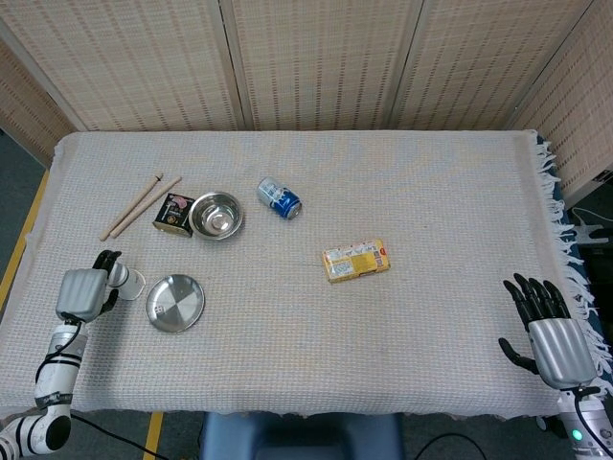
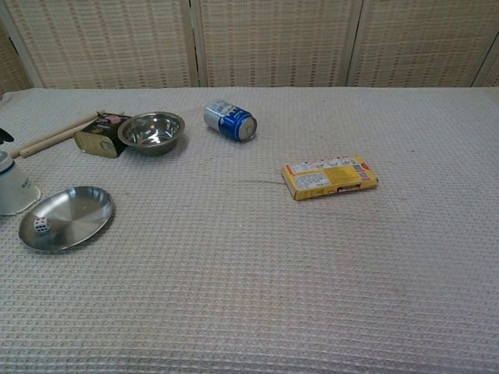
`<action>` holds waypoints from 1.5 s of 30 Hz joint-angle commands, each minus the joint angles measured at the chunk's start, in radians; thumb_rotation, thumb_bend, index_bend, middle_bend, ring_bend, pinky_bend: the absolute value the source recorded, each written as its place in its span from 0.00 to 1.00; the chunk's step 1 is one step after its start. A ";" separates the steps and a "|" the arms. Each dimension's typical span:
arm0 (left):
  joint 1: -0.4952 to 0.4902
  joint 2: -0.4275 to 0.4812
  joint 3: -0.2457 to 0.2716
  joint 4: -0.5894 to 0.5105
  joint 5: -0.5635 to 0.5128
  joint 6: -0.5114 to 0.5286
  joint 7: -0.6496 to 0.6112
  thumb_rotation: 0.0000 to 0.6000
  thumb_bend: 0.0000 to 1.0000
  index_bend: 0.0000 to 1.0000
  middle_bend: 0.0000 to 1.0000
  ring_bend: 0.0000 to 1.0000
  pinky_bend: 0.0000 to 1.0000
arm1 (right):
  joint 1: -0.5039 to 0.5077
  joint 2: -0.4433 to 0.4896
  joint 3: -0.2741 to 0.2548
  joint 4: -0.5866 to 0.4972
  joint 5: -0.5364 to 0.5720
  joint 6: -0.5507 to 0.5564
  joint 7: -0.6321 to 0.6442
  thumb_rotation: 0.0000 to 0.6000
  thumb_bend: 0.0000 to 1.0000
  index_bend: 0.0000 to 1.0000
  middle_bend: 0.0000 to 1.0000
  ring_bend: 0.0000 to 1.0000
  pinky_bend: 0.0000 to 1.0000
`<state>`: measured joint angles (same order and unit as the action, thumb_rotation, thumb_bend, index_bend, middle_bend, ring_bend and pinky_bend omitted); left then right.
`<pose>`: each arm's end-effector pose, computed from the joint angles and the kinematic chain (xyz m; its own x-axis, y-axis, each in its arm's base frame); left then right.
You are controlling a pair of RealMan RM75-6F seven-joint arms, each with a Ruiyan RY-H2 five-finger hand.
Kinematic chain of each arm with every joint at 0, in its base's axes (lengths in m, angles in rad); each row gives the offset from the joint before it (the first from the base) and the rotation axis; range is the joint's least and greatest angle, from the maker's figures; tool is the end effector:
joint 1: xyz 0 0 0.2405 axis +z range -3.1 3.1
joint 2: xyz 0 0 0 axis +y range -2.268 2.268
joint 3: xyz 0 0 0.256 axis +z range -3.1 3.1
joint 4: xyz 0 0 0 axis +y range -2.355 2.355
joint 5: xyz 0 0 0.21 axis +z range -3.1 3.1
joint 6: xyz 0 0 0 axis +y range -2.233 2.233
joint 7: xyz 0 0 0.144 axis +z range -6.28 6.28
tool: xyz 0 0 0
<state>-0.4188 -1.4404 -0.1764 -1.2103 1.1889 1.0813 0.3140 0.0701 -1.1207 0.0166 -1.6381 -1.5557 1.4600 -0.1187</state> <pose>-0.3222 0.3172 0.0755 0.6270 0.1494 0.7645 0.7727 0.0053 -0.6347 -0.3048 -0.1686 0.1453 0.4831 -0.0614 0.8734 -0.8753 -0.0587 0.4801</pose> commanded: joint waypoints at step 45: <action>0.033 -0.012 0.142 -0.125 0.279 0.181 -0.015 1.00 0.49 0.42 0.53 0.63 0.85 | 0.000 0.010 -0.010 -0.006 -0.013 0.002 0.014 0.93 0.17 0.00 0.00 0.00 0.00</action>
<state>-0.3842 -1.4482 -0.0315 -1.3389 1.4714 1.2626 0.2949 0.0699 -1.1103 0.0071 -1.6446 -1.5691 1.4617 -0.1047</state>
